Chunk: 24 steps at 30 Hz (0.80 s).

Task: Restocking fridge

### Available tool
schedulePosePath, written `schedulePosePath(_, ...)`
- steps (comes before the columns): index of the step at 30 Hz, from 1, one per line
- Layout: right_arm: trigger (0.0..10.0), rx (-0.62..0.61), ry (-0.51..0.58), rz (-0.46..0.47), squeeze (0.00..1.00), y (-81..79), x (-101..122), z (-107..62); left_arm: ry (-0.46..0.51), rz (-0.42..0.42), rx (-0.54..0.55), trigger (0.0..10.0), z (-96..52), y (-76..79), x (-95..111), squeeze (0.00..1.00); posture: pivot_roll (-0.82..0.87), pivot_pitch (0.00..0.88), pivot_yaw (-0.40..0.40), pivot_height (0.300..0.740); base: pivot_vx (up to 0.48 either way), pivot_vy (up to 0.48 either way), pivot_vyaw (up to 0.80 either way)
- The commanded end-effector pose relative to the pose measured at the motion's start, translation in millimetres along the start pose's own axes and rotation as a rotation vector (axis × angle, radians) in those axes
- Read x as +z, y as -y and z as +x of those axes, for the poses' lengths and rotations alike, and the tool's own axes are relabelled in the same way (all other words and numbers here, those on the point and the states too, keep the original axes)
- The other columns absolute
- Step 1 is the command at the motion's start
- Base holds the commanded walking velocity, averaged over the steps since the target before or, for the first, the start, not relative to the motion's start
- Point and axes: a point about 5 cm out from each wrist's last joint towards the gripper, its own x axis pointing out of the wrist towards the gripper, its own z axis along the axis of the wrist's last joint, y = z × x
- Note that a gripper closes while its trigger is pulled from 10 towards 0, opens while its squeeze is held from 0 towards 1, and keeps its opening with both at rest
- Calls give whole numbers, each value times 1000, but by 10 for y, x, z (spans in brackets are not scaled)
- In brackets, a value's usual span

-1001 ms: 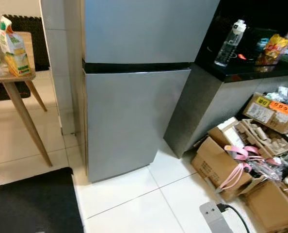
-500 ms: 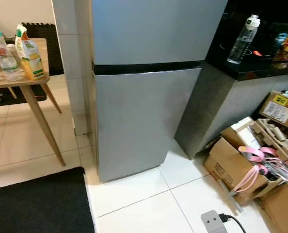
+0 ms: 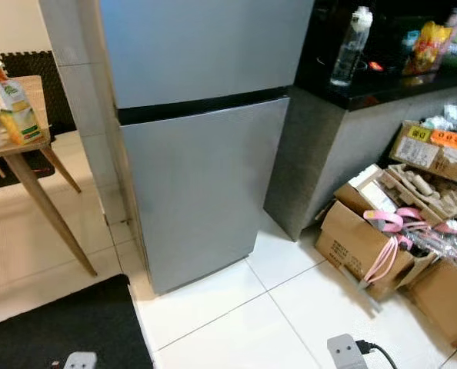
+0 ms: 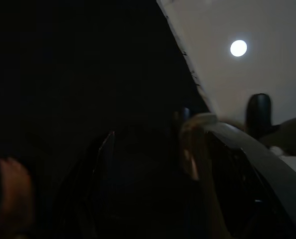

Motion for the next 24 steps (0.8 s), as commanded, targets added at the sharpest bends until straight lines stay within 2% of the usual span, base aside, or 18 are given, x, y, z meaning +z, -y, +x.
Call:
schedulePosePath(1,10000,6,18,-5,0,-59,16,2,-31,42,6,10000,-20,-82,-48,0,-111,40,14,740,0,0,0)
schedulePosePath(3,10000,13,21,-6,0,-90,26,5,-31,47,11,10000,-22,-110,-35,0,-108,52,12,740,0,0,0)
schedulePosePath(4,10000,40,20,-27,0,-182,33,9,-23,45,21,10000,-26,-163,-1,0,-112,57,16,740,0,0,0)
schedulePosePath(8,10000,67,23,-49,0,-275,36,9,-19,45,25,10000,-31,-192,6,0,-108,54,17,740,0,0,0)
schedulePosePath(15,10000,107,8,-62,0,-467,-38,-11,-50,46,31,10000,-62,-204,-141,0,-99,54,30,740,0,0,0)
schedulePosePath(24,10000,132,17,-79,0,-591,19,-8,-20,58,31,10000,-39,-235,18,0,-88,60,50,740,0,0,0)
